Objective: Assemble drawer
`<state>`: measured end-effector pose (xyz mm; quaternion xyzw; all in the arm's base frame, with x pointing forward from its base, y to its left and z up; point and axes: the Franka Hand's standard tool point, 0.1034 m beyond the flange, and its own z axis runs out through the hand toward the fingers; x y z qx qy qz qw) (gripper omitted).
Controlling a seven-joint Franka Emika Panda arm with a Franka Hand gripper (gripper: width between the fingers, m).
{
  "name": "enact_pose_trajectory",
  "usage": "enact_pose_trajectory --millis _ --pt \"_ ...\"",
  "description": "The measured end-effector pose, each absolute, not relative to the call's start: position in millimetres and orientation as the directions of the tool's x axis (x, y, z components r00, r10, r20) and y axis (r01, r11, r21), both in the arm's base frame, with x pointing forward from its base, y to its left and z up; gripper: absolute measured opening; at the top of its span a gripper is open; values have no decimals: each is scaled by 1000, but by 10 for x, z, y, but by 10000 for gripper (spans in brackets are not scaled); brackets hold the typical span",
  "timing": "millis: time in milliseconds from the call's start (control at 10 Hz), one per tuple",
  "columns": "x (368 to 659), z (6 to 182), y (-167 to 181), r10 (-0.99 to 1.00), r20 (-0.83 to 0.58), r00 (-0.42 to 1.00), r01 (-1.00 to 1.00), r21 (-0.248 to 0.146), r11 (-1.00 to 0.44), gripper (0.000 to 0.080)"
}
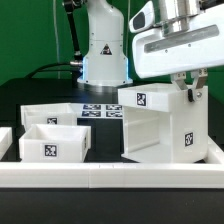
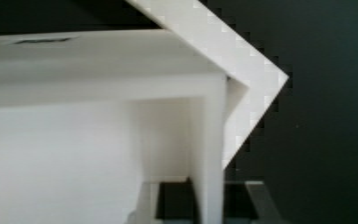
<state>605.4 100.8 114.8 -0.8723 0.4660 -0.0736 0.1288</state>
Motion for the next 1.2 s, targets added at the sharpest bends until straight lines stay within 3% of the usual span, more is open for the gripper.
enact_pose_trajectory --millis 200,600,900,1200 --pt "6058 1152 998 -872 -19 489 -835 -298 -462 45" --pt "6080 1146 913 -971 -160 180 -944 -304 -125 45" --pt "6097 1157 938 -974 -228 7 -960 -276 58 44" --pt "6115 1144 957 -972 -233 6 -960 -274 60 44"
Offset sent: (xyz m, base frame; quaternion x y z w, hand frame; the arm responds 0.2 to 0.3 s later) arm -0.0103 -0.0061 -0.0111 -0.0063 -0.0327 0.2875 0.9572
